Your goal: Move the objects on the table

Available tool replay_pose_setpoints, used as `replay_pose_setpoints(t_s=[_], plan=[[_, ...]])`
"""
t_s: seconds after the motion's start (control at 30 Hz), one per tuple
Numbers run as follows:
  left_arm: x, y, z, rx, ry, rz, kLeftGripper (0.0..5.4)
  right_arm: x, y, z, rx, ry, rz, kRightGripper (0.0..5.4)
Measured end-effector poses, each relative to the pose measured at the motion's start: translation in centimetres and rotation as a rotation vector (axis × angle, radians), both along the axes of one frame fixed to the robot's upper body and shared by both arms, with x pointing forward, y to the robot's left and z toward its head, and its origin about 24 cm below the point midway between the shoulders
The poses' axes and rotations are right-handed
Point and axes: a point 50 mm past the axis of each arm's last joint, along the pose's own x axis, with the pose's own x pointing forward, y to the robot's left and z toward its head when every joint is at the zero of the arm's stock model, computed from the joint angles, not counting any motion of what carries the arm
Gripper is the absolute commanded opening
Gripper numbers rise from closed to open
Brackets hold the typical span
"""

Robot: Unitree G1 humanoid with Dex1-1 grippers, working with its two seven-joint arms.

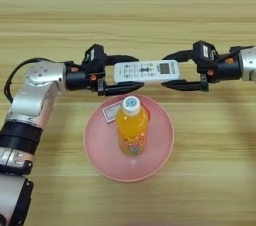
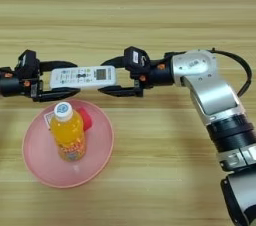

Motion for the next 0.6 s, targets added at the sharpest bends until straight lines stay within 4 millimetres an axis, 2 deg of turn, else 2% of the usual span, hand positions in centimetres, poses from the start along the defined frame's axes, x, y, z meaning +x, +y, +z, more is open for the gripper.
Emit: replay_pose_setpoints(t_s=[0.2,0.37,0.6], plan=[[0.0,0.0,0.0,0.0,0.0,0.0,3.29,0.01,-0.02,-0.04,0.0,0.001,0.0,2.92],[-0.01,-0.18,-0.03,-0.007,0.001,-0.003,3.09,0.1,-0.01,-0.06,0.006,0.0,-0.012,3.68],[-0.03,-0.33,-0.06,-0.012,0.002,-0.007,2.86,0.11,0.04,-0.08,0.009,0.0,-0.016,4.37]])
